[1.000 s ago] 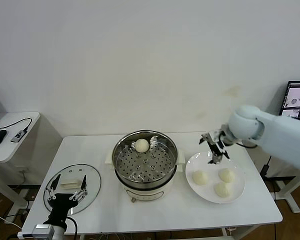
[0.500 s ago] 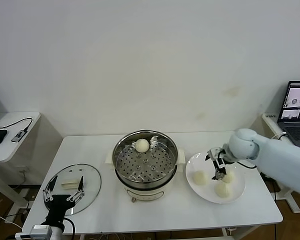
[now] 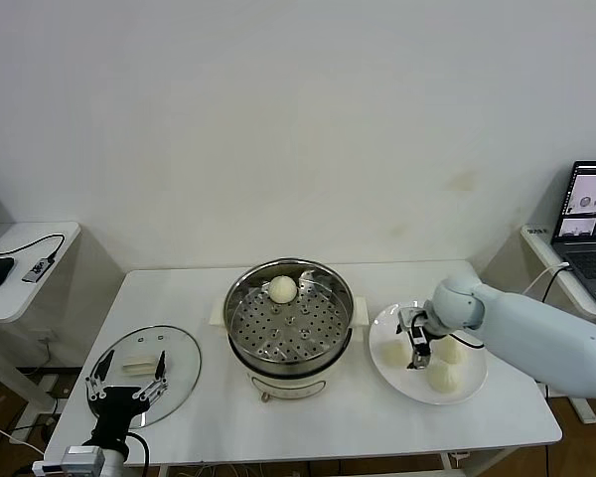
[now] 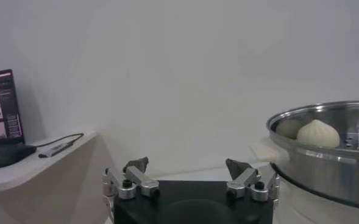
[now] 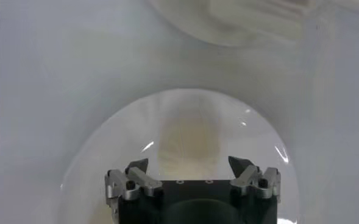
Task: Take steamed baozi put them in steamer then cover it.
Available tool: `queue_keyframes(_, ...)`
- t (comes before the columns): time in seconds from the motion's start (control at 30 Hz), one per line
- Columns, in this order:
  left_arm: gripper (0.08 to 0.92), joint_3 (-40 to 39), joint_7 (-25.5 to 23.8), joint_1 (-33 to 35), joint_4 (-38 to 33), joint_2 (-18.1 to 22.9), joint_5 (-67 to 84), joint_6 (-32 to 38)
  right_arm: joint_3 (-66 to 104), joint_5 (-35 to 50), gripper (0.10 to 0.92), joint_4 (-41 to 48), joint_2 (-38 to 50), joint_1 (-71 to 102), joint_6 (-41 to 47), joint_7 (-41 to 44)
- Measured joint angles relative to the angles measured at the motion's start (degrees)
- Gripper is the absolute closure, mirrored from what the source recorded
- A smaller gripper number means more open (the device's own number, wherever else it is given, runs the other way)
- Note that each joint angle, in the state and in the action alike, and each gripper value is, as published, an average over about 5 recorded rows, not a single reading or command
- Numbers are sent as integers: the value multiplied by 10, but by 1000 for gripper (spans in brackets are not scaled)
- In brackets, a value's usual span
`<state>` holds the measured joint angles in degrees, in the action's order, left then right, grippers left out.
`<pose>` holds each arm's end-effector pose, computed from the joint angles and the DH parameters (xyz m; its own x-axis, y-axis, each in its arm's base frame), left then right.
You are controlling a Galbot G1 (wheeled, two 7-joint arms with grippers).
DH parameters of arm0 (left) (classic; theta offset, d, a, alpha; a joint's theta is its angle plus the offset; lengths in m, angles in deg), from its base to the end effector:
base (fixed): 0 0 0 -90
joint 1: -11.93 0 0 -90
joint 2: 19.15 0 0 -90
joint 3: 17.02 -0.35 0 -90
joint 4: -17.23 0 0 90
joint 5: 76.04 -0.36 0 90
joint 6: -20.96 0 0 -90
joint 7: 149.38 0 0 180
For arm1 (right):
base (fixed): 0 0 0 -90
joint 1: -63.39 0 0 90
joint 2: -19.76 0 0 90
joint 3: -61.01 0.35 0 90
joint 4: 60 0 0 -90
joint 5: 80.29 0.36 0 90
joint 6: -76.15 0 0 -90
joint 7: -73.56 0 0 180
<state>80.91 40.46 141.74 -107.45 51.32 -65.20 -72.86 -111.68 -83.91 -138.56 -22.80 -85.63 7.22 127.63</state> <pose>0.1464 0.0870 -0.2823 -0.9885 -0.0970 0.1162 -0.0747 0.9803 0.1831 0.4885 -0.0737 -0.2409 -0.2052 -0.1247 0.9707 -0.9684 -0.1177 -0.2198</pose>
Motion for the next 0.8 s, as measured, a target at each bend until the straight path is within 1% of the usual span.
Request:
queue_keyframes(0.17,177,1,0,0,0,0,0,0,5,-3,299,9,-7,8,2,-1)
queue_keyframes(0.4,177,-1,1,0,0,4,0,0,10,-8,406,19,-15,13,2,-1)
queue_keyframes(0.5,177,-1,1,1,-1,3,-1,0,11,-9,439,19,-15,12,2,1)
queue_keyframes(0.7,177,-3,1,-1,-5,3,-1,-2,5,-2,477,10,-5,-6,1,7)
queue_keyframes(0.8,177,-5,1,-4,-6,2,-1,-4,-1,6,481,0,6,-26,3,12)
